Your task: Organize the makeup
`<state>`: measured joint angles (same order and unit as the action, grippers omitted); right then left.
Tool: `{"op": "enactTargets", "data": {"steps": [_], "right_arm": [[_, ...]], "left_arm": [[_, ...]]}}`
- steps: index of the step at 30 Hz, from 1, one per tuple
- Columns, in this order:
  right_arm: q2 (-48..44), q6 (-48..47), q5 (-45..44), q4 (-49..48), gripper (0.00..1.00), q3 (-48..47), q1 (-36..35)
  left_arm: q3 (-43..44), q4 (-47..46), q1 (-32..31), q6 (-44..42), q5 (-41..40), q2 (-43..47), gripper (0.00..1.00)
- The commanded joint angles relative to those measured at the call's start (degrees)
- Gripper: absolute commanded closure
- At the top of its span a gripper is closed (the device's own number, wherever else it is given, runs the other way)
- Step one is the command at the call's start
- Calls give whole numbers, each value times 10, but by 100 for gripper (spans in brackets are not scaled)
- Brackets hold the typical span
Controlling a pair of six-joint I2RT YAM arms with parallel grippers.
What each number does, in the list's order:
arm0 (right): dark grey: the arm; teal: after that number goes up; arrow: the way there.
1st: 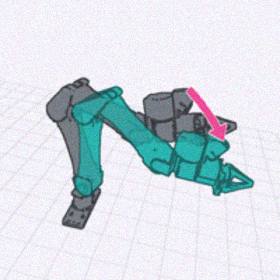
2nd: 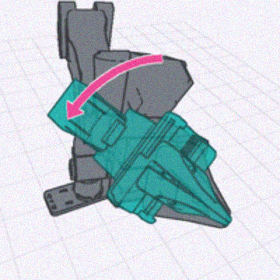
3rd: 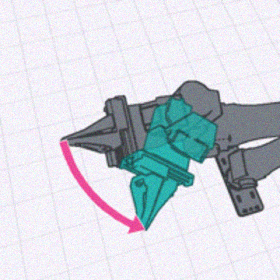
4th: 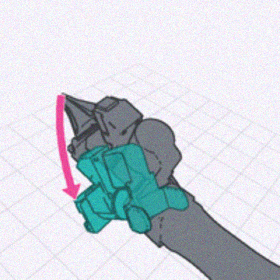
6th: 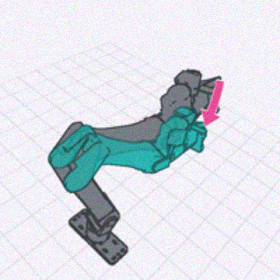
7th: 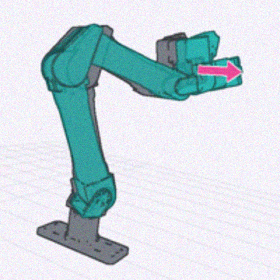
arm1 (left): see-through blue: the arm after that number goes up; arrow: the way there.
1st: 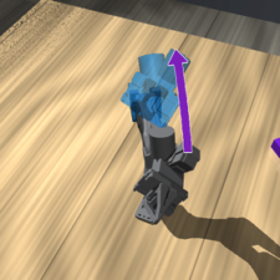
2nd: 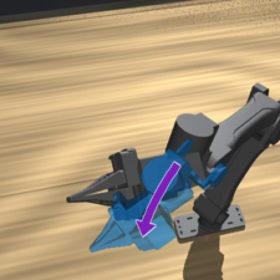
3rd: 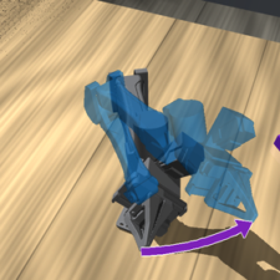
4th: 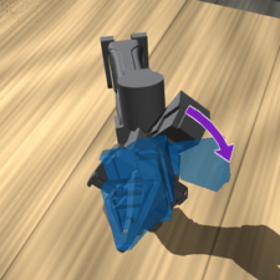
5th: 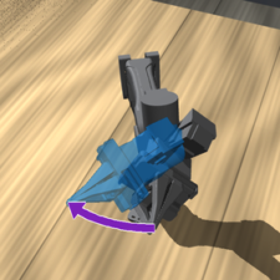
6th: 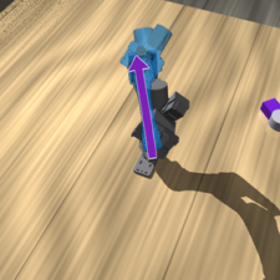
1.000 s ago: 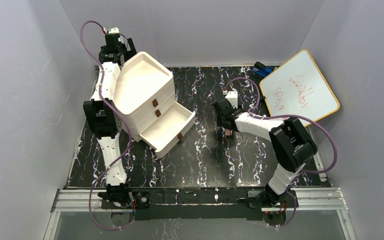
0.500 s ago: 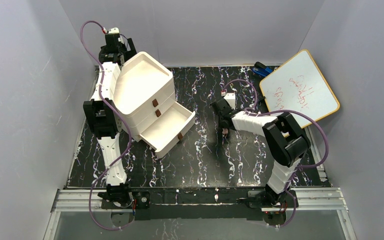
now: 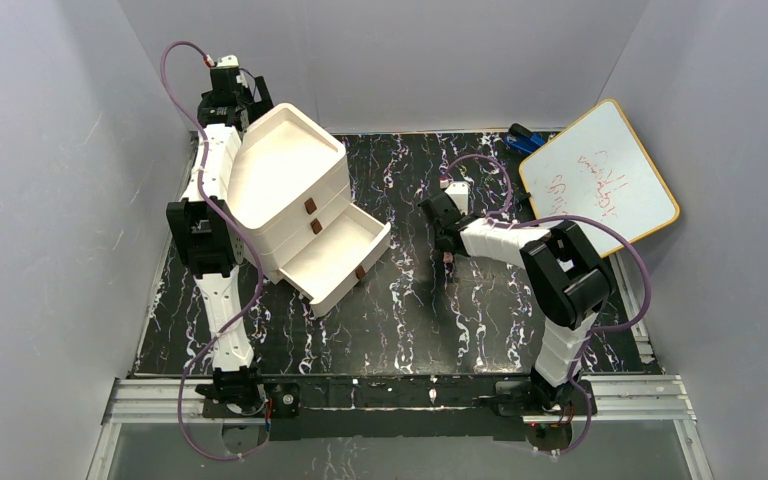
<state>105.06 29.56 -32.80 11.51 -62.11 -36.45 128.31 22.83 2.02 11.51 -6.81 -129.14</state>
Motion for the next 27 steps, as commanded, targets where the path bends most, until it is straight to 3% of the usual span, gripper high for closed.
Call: {"op": "enactTargets", "data": {"steps": [1, 11, 18, 27], "right_arm": [[-1, -9, 11, 34, 99, -11, 1], [-63, -32, -7, 61, 99, -57, -38], [-55, -39, -40, 92, 99, -133, -104], [-7, 0, 10, 84, 99, -258, -154]], "left_arm": [[15, 8, -2, -7, 3, 8, 2], [15, 9, -2, -5, 5, 8, 2], [13, 9, -2, -6, 3, 12, 2], [14, 9, -2, -5, 5, 12, 2]]}}
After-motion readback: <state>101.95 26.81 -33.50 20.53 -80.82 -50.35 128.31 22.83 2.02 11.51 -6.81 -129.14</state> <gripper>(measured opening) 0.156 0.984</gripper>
